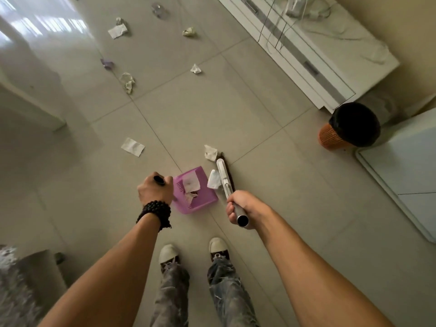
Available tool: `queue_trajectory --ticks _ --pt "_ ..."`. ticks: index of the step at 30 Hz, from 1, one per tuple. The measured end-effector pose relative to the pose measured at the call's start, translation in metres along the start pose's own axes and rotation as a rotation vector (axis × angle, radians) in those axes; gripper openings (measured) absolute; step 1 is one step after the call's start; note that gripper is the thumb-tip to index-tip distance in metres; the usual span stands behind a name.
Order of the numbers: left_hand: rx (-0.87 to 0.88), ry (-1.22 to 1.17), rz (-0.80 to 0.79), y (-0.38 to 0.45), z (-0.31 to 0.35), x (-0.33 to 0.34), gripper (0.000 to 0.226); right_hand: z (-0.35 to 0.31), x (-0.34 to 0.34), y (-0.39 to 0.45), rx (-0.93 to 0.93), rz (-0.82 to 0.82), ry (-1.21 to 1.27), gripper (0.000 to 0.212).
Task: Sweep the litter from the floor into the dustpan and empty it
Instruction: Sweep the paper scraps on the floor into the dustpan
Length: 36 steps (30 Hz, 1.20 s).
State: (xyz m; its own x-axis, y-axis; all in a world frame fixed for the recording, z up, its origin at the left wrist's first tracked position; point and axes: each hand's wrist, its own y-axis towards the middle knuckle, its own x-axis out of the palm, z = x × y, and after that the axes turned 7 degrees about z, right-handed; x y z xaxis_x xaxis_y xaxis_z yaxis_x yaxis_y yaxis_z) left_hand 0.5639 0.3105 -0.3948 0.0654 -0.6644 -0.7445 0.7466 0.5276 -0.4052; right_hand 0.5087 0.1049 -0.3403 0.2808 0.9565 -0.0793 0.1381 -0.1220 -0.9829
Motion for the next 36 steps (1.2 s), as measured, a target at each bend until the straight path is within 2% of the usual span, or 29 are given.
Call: queue_trajectory --ticks 5,8,11,16,20,31,36 --pt "-0.028 -0.054 -0.101 0.026 0.013 -0.001 0.009 -0.034 0.021 -0.029 0.038 -0.093 0.293 0.029" --pt "-0.011 -0.088 -0.123 0.047 0.018 -0.022 0.006 -0.052 0.025 -0.051 0.034 -0.094 0.363 0.031" --pt "0.004 -0.117 -0.123 0.072 0.027 -0.057 0.01 -0.065 0.043 -0.066 -0.006 -0.043 0.331 0.027" --pt "0.014 -0.119 -0.08 0.119 0.038 -0.117 0.014 -0.085 0.076 -0.067 -0.181 0.155 0.13 0.029" --pt "0.006 -0.073 -0.05 0.151 0.036 -0.14 0.016 -0.105 0.08 -0.049 -0.2 0.201 0.04 0.027" --pt "-0.069 -0.039 -0.01 0.196 0.051 -0.085 0.009 -0.16 0.104 0.022 -0.072 0.162 -0.008 0.025" --pt "-0.142 -0.089 0.003 0.202 0.069 -0.061 0.008 -0.177 0.141 0.03 0.005 0.03 0.001 0.023"
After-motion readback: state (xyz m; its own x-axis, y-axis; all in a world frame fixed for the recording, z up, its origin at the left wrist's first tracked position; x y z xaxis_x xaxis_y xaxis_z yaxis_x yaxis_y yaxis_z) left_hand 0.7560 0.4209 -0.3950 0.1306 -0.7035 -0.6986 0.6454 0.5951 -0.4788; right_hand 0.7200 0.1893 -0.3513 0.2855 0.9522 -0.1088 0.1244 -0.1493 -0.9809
